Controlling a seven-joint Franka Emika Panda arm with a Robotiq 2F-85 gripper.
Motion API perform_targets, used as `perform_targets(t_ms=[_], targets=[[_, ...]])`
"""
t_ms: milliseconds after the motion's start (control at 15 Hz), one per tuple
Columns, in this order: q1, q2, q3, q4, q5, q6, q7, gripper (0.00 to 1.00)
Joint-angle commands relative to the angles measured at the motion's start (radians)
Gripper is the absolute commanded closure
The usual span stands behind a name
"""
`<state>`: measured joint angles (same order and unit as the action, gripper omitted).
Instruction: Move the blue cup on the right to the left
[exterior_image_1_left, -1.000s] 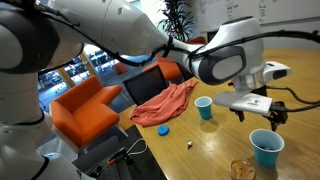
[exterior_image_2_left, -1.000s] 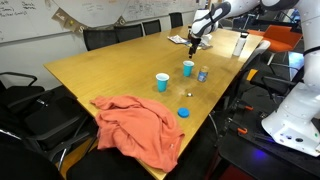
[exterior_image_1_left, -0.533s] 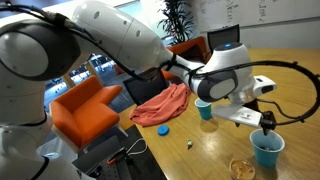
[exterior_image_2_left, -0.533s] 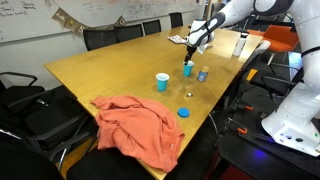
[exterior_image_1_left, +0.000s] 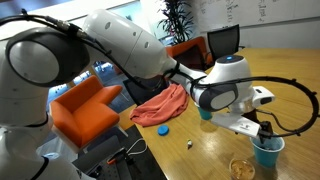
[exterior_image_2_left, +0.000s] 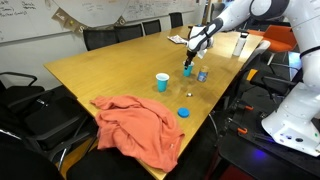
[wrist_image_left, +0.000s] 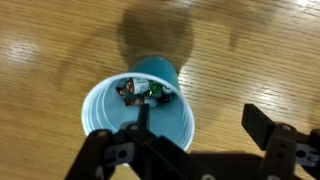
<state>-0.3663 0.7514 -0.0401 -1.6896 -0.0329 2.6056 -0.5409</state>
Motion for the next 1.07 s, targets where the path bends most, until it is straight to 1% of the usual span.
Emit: perform_targets(t_ms=[0,133,200,400,467,600,867,1000], targets=[[-0.022,0.008,0.026,-0.008,0.004,0.048,0.005,0.33],[-0.024,0.014,0.028,-0.006,0.003,0.053,0.007,0.47],[-0.024,0.015,0.029,-0.006,0.003,0.053,0.007,0.56],[-0.025,0.017,0.029,-0.005,0.003,0.052,0.008,0.78],[-0.025,0.017,0.029,-0.005,0.003,0.052,0.008,0.87],[-0.024,0.010,0.028,-0.011,0.002,0.054,0.010,1.00],[-0.016,-0.036,0.027,-0.048,-0.002,0.050,0.015,0.99],[-0.006,-0.090,0.032,-0.103,-0.013,0.058,0.004,0.99]])
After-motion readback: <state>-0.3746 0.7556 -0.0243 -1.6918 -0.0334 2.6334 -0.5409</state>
